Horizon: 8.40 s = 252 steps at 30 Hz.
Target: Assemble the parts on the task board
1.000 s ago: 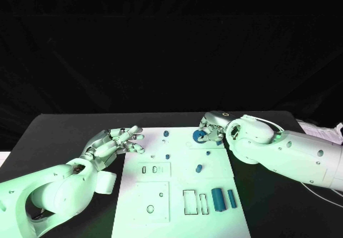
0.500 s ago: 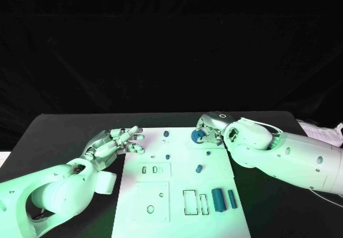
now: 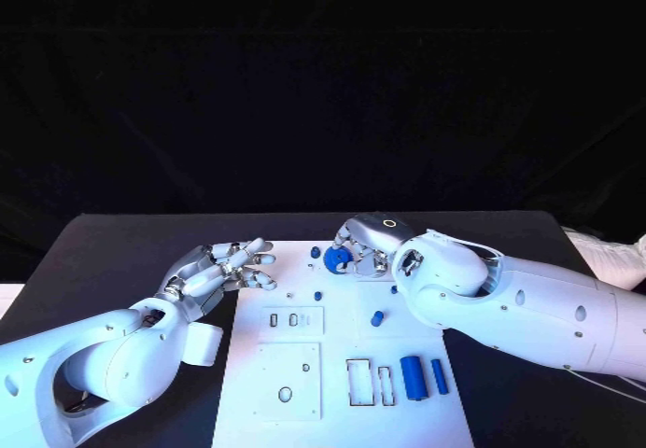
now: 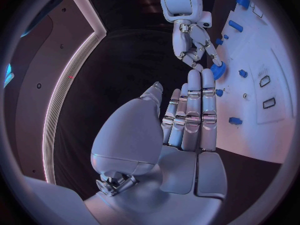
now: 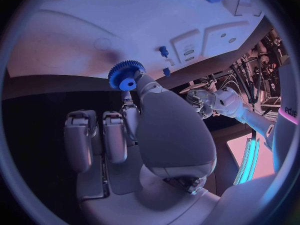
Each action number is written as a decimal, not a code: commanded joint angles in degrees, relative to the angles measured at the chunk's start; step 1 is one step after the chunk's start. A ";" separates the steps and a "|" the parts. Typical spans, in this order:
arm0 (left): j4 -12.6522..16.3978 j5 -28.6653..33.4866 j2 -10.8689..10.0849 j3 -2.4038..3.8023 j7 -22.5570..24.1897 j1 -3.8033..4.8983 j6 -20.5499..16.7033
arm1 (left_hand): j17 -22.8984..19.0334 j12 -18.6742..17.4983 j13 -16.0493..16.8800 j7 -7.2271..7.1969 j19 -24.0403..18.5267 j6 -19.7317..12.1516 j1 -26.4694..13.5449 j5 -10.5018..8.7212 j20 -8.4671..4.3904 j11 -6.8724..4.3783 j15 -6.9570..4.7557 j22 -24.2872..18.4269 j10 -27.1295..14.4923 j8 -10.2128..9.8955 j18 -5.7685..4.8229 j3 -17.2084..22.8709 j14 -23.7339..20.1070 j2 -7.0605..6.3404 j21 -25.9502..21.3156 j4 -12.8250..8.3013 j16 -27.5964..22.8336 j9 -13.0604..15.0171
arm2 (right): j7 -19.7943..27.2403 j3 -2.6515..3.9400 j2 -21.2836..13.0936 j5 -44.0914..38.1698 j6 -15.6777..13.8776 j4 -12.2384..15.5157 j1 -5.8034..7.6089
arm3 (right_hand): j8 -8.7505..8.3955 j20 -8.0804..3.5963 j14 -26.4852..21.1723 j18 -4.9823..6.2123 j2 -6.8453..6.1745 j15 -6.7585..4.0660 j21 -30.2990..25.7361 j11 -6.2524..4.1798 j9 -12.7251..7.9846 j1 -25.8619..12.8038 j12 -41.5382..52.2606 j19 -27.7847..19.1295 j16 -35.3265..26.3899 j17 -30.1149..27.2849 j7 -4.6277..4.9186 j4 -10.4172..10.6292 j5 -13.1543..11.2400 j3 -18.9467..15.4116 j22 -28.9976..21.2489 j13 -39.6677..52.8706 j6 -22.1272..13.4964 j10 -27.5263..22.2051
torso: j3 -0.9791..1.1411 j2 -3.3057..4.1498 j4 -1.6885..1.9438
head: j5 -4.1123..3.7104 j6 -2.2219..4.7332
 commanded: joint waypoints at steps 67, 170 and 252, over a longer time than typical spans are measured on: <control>-0.26 0.11 0.36 0.03 -0.55 0.04 1.48 | 0.38 -0.47 0.09 0.27 -0.05 -0.09 0.38 -0.51 0.20 0.28 0.08 0.16 -0.38 -0.35 0.48 -0.17 -0.16 -0.15 0.47 -0.40 0.10 -0.04 | -0.30 -1.69 9.22 4.03 3.39 -10.25 -0.81 | -4.54 1.76 5.23 -0.88 3.17 1.94 0.23 2.11 0.67 -17.96 -4.38 2.76 0.56 11.15 1.06 4.77 10.62 -6.04 10.22 0.00 -4.99 -1.94 | 0.14 0.07 -0.17 | 1.05 -0.37; -2.77 0.12 1.11 -0.35 -0.78 -0.41 2.07 | 0.74 -0.65 0.13 0.29 -0.18 -0.11 0.57 -0.50 0.23 0.31 0.12 0.25 -0.43 -0.46 0.48 -0.13 -0.32 -0.05 0.54 -0.60 0.06 -0.03 | 26.50 -0.39 -11.37 36.46 -6.86 -9.61 -3.78 | -0.09 -0.74 6.03 -1.12 5.37 -0.88 0.66 -1.33 2.75 -4.38 -1.62 3.45 2.24 14.87 -2.94 -3.91 0.75 -3.37 11.41 2.87 5.90 0.18 | 1.36 -1.20 -1.64 | 0.08 -1.14; -5.75 0.62 2.13 -0.43 -0.91 -0.44 2.54 | 1.00 -0.77 0.16 0.34 -0.26 -0.14 0.61 -0.51 0.25 0.34 0.14 0.32 -0.45 -0.55 0.48 -0.14 -0.39 0.00 0.61 -0.69 0.05 -0.02 | 4.89 -3.14 6.22 3.97 8.45 -2.28 -7.18 | -1.32 -0.61 5.71 -0.86 4.67 -0.49 0.02 -0.65 2.49 -5.53 -3.53 2.71 1.53 13.52 -1.98 -3.95 2.01 -3.61 10.35 2.08 3.45 -0.70 | 0.31 -2.53 -0.93 | 5.36 -5.59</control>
